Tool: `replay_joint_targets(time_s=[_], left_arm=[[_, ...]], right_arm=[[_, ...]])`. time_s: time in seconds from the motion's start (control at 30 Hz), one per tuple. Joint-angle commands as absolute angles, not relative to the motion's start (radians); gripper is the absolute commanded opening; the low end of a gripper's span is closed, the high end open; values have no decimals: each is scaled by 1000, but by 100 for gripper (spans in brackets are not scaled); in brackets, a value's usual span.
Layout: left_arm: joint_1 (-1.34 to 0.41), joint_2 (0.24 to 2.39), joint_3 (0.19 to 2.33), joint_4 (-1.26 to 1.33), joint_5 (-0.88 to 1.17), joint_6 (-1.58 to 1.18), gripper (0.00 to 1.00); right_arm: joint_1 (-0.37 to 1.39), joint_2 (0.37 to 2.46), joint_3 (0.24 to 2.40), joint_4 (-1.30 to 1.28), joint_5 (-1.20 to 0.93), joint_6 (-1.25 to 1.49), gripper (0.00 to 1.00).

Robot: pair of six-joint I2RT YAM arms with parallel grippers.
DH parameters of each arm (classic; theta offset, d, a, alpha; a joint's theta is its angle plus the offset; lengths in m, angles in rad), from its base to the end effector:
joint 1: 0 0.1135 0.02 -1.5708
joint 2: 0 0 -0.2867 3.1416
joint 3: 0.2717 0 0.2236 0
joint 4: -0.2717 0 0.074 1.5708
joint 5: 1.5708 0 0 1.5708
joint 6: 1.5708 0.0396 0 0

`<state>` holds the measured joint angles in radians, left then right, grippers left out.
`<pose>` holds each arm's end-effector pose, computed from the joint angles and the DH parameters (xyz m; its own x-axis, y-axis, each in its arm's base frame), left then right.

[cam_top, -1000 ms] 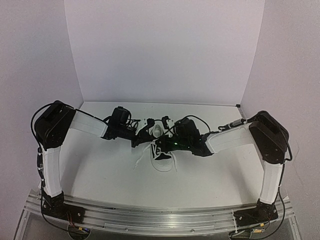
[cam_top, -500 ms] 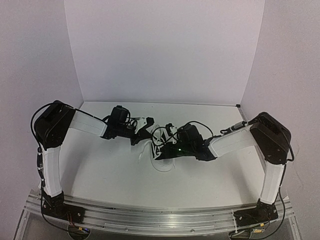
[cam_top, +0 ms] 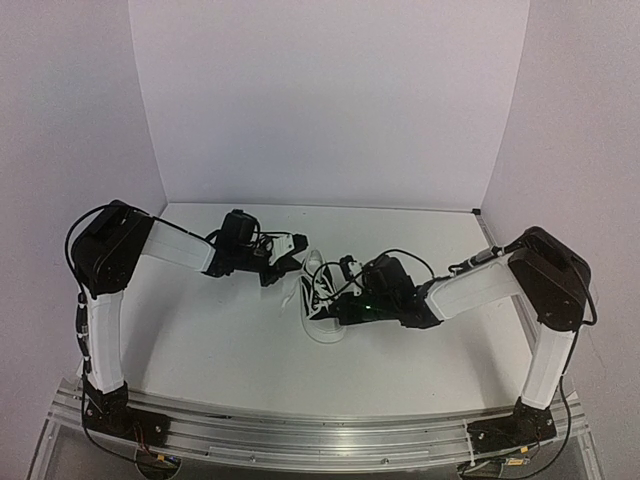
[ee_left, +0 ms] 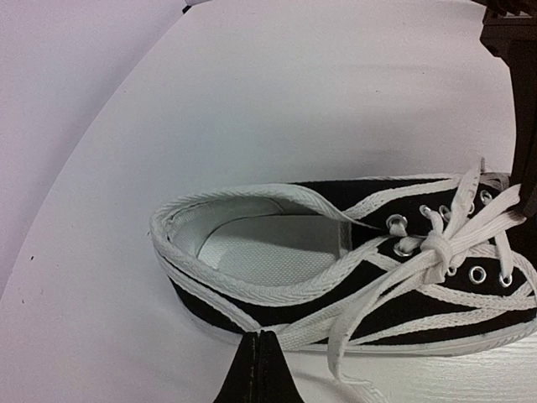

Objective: Tie the shoes

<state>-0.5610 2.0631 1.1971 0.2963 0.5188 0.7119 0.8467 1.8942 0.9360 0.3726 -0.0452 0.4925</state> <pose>0.3554 -0.2465 0.1825 0.1870 0.5525 -0.8123 0.9158 0.2011 0.3476 0.2495 0.2849 0.1808 -0.6883 -0.0652 -0.7225 -0.5082 0.7540 0.4161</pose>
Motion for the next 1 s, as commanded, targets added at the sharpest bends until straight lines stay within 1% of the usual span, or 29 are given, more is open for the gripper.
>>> replay_joint_targets(time_s=[0.0, 0.2, 0.43, 0.67, 0.97], left_arm=[[-540, 2093, 1269, 321, 464, 764, 0], [-526, 2089, 1274, 316, 473, 790, 0], [-523, 2066, 1264, 309, 494, 802, 0], [-513, 2056, 1267, 310, 503, 823, 0], [-514, 2010, 1267, 319, 539, 799, 0]], right_arm=[[846, 1852, 918, 360, -55, 518, 0], [846, 1810, 887, 325, -59, 529, 0], [846, 1805, 892, 295, -83, 537, 0], [848, 1792, 843, 286, -84, 569, 0], [849, 1814, 865, 285, -101, 573, 0]])
